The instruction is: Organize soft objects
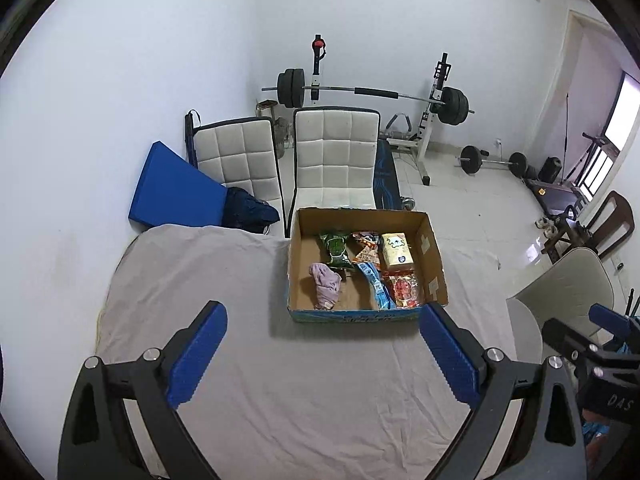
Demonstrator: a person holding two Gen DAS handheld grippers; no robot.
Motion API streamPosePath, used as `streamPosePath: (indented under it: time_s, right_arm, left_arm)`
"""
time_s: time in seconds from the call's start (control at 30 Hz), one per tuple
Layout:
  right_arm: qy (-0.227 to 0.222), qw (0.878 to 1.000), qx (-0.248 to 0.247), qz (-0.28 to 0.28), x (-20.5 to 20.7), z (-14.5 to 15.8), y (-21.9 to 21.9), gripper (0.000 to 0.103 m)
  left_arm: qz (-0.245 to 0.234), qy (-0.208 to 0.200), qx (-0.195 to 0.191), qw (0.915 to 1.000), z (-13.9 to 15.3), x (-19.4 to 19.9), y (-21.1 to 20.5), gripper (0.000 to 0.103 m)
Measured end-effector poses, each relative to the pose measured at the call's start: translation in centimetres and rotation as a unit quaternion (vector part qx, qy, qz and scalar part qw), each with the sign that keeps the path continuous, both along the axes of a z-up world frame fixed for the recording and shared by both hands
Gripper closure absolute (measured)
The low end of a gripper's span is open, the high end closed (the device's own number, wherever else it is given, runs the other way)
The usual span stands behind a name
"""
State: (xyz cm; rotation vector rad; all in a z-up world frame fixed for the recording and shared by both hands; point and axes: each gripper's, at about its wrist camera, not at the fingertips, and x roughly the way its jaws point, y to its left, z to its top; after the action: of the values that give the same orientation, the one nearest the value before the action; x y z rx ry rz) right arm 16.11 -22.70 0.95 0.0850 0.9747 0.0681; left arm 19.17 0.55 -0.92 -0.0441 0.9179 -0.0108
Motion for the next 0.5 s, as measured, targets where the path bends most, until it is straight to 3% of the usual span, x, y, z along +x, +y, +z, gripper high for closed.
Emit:
streamPosePath:
  time_s: [0.5]
  right_arm:
    - [-0.026,0.999,-0.021,-0.005,2.1,0.2,0.3,0.000]
  left_arm:
    - [0.008,-0.008,0.006,0.9999,-0.1,0.2,-0.5,0.000]
